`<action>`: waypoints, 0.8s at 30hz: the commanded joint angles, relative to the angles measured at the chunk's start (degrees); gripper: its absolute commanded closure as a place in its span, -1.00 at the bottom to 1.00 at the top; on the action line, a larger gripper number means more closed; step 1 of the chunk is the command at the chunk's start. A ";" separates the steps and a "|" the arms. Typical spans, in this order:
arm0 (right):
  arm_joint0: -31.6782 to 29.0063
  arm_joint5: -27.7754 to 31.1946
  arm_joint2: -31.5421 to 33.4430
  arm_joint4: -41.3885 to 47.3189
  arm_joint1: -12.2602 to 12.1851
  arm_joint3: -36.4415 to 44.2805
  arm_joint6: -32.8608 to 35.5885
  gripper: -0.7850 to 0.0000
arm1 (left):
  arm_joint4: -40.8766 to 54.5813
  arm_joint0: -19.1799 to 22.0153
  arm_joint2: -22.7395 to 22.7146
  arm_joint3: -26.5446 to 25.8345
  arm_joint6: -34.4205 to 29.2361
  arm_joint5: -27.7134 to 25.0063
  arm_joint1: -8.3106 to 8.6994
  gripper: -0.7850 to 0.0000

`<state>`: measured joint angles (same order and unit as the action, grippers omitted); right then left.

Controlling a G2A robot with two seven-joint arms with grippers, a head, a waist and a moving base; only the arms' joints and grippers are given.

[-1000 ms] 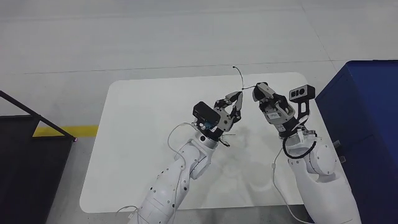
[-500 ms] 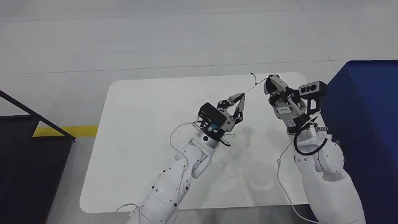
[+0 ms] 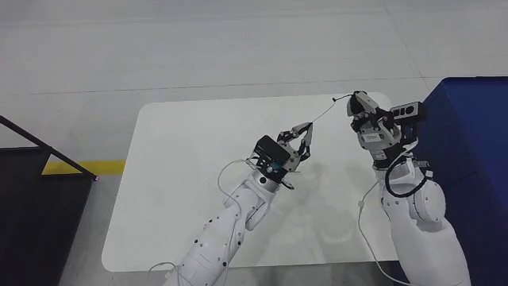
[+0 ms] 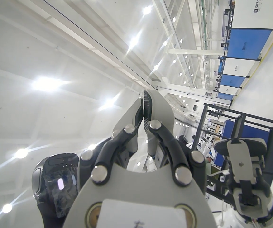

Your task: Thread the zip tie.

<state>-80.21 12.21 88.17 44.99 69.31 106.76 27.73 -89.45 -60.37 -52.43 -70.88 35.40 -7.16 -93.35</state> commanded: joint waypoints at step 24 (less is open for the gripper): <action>-2.53 -0.82 1.86 2.09 0.17 2.67 2.80 1.00 | -0.67 -0.44 -0.90 1.55 -1.38 -1.63 0.63 -1.00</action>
<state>-82.60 11.88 89.71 46.27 69.49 109.07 30.38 -90.64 -60.76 -52.48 -69.61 34.09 -9.15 -92.86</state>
